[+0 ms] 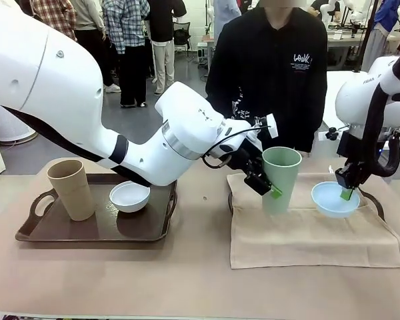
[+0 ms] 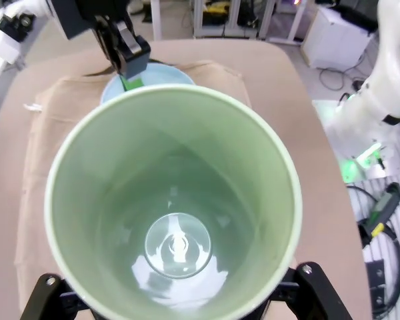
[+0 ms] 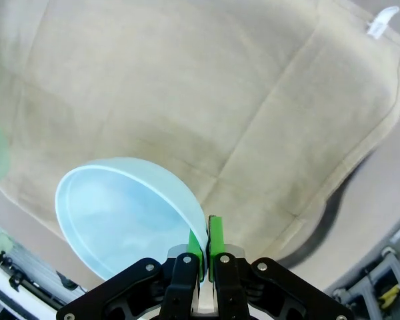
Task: Set up a tray with a mat and arrange the tableware.
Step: Place the Picnic Bowl and Reusable plastic cup back onto the Handle tray in front of the human's position.
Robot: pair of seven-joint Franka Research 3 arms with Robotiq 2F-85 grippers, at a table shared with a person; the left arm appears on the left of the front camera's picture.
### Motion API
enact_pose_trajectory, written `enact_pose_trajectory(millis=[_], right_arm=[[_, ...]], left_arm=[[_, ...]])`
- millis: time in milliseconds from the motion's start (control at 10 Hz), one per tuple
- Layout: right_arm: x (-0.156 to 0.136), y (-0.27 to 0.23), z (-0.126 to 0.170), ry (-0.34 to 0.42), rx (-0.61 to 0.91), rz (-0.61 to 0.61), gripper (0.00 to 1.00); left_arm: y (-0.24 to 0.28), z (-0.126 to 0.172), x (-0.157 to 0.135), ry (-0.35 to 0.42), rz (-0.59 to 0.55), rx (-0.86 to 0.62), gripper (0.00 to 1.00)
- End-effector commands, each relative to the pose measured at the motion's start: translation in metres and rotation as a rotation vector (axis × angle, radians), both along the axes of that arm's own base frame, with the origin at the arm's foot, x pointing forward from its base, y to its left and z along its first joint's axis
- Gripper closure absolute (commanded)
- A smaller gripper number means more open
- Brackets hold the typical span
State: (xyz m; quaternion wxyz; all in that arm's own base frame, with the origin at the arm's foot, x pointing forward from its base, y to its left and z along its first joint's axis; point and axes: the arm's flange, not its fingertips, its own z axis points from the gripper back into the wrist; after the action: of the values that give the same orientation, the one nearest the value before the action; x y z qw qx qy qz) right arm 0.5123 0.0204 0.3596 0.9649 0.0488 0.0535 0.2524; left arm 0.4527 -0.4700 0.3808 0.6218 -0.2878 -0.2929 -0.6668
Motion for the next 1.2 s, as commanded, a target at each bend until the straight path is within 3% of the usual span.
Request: enact_pose_trajectory(millis=[0, 600, 700, 800, 900, 1000, 1100], right_arm=[[0.004, 0.003, -0.015, 0.013, 0.051, 0.032, 0.95], [0.012, 0.002, -0.030, -0.013, 0.062, 0.025, 0.95], [0.013, 0.002, -0.030, -0.008, 0.063, 0.025, 0.42], [0.012, 0.001, -0.029, -0.006, 0.056, 0.018, 0.36], [0.009, 0.000, -0.025, -0.005, 0.027, -0.009, 0.00], [0.006, -0.002, -0.018, -0.015, 0.002, -0.032, 0.16], [0.001, -0.006, -0.007, -0.032, -0.012, -0.044, 0.16]], left_arm=[[-0.005, -0.016, 0.013, -0.046, -0.024, -0.015, 0.15], [-0.012, -0.046, 0.022, -0.060, -0.097, 0.049, 0.15], [-0.011, -0.047, 0.023, -0.045, -0.092, 0.045, 0.00], [-0.011, -0.046, 0.022, -0.039, -0.093, 0.042, 0.00], [-0.007, -0.044, 0.020, -0.033, -0.092, 0.043, 0.00], [-0.002, -0.040, 0.019, -0.006, -0.060, 0.059, 0.00], [0.006, -0.037, 0.017, 0.102, -0.046, 0.093, 0.00]])
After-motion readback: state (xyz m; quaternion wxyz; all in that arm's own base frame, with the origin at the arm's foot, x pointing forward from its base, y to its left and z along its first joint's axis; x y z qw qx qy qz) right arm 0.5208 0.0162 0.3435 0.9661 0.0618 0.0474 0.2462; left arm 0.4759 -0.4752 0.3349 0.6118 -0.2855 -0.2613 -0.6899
